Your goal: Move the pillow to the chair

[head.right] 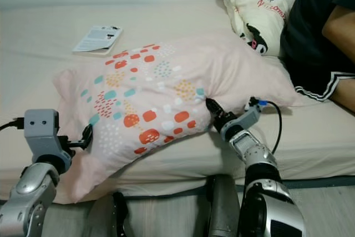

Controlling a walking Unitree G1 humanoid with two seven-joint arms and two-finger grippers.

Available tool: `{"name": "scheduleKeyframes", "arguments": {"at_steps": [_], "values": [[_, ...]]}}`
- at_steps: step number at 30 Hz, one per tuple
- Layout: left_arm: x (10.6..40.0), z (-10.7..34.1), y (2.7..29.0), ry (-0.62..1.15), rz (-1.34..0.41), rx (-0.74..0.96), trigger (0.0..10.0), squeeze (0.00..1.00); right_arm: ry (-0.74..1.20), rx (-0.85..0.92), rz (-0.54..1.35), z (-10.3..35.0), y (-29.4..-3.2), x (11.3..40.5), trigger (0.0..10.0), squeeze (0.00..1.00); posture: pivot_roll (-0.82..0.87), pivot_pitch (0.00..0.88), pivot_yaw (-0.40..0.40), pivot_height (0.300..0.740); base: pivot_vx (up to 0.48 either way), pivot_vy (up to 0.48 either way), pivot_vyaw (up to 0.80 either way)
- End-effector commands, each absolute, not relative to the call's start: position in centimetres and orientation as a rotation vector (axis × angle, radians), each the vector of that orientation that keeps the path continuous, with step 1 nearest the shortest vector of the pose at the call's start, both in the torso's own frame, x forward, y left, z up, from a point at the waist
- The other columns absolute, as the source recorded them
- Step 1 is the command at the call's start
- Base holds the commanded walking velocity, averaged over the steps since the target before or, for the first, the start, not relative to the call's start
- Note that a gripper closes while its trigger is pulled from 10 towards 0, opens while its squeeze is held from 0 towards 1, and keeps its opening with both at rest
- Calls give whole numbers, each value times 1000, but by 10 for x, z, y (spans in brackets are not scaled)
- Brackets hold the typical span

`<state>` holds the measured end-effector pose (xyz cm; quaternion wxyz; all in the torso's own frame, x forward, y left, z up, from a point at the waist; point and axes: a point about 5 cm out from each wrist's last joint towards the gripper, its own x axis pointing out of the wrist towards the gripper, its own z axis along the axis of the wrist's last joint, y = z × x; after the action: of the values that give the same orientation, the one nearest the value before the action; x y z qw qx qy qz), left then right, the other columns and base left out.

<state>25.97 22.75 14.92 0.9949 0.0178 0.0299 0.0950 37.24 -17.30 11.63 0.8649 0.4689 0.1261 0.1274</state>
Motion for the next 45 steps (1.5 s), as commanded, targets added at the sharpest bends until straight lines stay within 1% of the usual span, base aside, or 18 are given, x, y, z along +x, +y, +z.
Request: {"name": "scheduleKeyframes", "arguments": {"at_steps": [1, 8, 16, 20, 22, 24, 27, 29, 31, 32, 37, 41, 42, 44, 45], "values": [[257, 148, 230, 71, 205, 28, 10000, 0, 316, 973, 272, 109, -166, 371, 0, 0, 34, 265, 12, 450, 0, 0, 0], [256, 147, 228, 71, 211, 22, 10000, 0, 310, 940, 305, 116, -163, 375, 0, 0, 29, 259, 5, 450, 0, 0, 0], [261, 147, 225, 66, 212, 13, 10000, 0, 282, 867, 296, 121, -169, 379, 0, 0, 21, 241, 6, 450, 0, 0, 0], [266, 148, 224, 55, 206, 6, 10000, 0, 226, 802, 343, 132, -169, 382, 0, 0, 14, 225, 9, 450, 0, 0, 0], [271, 150, 223, 43, 205, -2, 10000, 0, 137, 754, 443, 150, -166, 382, 0, 0, 3, 208, 12, 450, 0, 0, 0], [272, 151, 223, 39, 205, -4, 10000, 0, 110, 747, 470, 156, -165, 382, 0, 0, 3, 208, 12, 450, 0, 0, 0], [278, 153, 222, 27, 208, -16, 10000, 0, 30, 761, 536, 172, -165, 376, 0, 0, -17, 185, 15, 450, 0, 0, 0], [280, 153, 222, 21, 208, -20, 10000, 0, 20, 751, 566, 176, -164, 373, 0, 0, -19, 182, 15, 450, 0, 0, 0], [286, 155, 221, 12, 209, -28, 10000, 0, -3, 732, 603, 182, -164, 368, 0, 0, -29, 167, 16, 460, 0, 0, 0], [286, 155, 221, 12, 209, -28, 10000, 0, -3, 732, 603, 182, -164, 368, 0, 0, -29, 167, 16, 460, 0, 0, 0], [300, 165, 215, -39, 199, -85, 10000, 0, -39, 699, 638, 190, -164, 351, 0, 0, -51, 114, 3, 485, 0, 0, 0], [302, 165, 213, -43, 196, -83, 10000, 0, -41, 698, 638, 190, -164, 347, 0, 0, -51, 114, 3, 495, 0, 0, 0], [304, 163, 206, -30, 184, -90, 10000, 0, -51, 701, 644, 192, -164, 343, 0, 0, -56, 80, 0, 500, 0, 0, 0], [307, 159, 197, -11, 163, -105, 10000, 0, -66, 703, 656, 196, -164, 337, 0, 0, -61, 62, 1, 510, -240, 0, 0], [307, 159, 197, -11, 163, -105, 10000, 0, -66, 703, 656, 196, -164, 337, 0, 0, -61, 62, 1, 510, -480, 0, 0]]}}
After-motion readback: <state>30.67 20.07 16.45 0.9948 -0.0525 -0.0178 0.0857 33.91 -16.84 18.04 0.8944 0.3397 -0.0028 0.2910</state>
